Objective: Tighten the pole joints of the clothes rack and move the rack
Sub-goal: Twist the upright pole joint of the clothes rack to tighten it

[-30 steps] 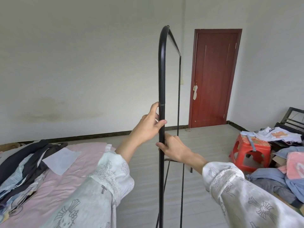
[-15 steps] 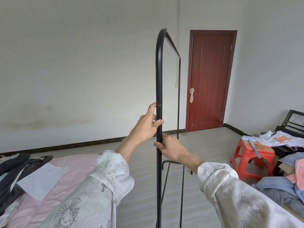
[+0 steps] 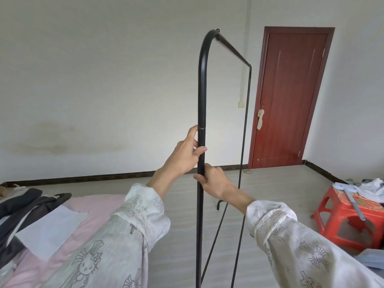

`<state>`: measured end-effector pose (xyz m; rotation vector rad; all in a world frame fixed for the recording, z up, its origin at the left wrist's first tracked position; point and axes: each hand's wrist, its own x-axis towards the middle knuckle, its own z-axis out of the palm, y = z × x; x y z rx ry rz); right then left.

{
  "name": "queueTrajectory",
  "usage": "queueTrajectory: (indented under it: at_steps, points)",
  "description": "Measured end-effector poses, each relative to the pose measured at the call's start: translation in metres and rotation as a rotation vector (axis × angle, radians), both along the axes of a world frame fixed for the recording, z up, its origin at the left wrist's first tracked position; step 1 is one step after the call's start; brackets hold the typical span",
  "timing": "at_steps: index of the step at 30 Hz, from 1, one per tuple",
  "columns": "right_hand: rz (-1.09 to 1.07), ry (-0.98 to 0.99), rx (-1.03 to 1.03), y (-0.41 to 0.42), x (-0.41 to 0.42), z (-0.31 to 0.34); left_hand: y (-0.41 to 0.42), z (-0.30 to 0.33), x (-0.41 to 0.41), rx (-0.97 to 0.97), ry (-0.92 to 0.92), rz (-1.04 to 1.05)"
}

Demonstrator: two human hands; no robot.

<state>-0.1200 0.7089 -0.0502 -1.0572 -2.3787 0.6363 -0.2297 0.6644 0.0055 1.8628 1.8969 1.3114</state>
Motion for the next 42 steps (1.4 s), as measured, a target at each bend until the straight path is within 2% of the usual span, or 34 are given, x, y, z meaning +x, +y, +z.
queueTrajectory:
  at_steps: [10, 22, 42]
  points:
    - [0.003, 0.017, 0.023, 0.066, -0.097, -0.001, 0.069, 0.0, -0.098, 0.017, -0.017, -0.008]
    - [-0.114, 0.039, 0.034, 0.154, -0.216, 0.0, 0.17, 0.002, -0.219, -0.015, -0.025, -0.112]
    - [-0.17, 0.016, 0.047, 0.329, -0.331, -0.003, 0.345, 0.0, -0.329, -0.023, -0.067, -0.107]
